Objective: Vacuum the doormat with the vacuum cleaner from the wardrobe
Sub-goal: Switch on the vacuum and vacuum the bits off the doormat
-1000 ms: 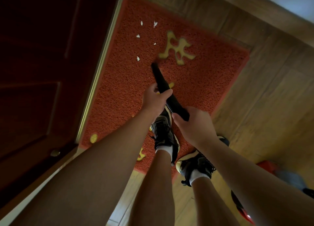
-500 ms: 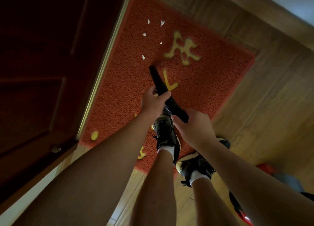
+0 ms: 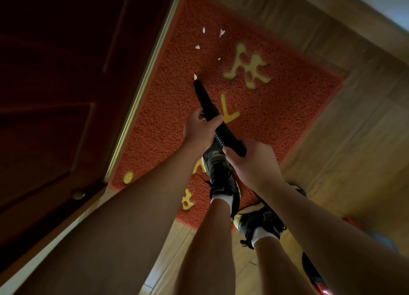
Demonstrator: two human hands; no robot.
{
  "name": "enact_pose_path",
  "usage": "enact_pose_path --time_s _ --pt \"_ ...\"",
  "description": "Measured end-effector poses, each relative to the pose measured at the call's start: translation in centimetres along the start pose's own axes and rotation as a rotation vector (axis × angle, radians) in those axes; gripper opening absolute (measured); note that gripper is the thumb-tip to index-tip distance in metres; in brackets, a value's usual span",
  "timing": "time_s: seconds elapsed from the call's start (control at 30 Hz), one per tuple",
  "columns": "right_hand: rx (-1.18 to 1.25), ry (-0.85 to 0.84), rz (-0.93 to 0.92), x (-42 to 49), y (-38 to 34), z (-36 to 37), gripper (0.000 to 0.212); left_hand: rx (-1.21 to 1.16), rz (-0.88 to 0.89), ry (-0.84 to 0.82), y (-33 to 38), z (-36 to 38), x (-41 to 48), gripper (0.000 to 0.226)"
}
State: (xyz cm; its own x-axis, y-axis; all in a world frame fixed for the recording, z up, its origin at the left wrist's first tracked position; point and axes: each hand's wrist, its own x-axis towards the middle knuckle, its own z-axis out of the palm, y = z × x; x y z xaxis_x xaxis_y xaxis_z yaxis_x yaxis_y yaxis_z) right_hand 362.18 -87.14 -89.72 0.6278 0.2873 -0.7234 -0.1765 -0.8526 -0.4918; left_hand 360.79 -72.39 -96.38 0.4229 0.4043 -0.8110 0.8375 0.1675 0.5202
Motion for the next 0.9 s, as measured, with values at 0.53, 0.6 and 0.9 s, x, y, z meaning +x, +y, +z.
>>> enact_pose_path --time_s 0.53,0.6,0.9 --pt "0.086 0.014 -0.002 2.2 -1.8 -1.1 0.043 -0.01 0.01 0.006 2.4 -0.5 2.4 0.045" --pt "0.088 0.009 0.003 2.5 -2.1 -1.4 0.044 -0.001 0.006 0.008 2.9 -0.4 2.5 0.053" --pt "0.063 0.019 0.009 3.8 -3.4 -2.7 0.04 0.009 0.023 -0.026 4.9 -0.4 4.0 0.052"
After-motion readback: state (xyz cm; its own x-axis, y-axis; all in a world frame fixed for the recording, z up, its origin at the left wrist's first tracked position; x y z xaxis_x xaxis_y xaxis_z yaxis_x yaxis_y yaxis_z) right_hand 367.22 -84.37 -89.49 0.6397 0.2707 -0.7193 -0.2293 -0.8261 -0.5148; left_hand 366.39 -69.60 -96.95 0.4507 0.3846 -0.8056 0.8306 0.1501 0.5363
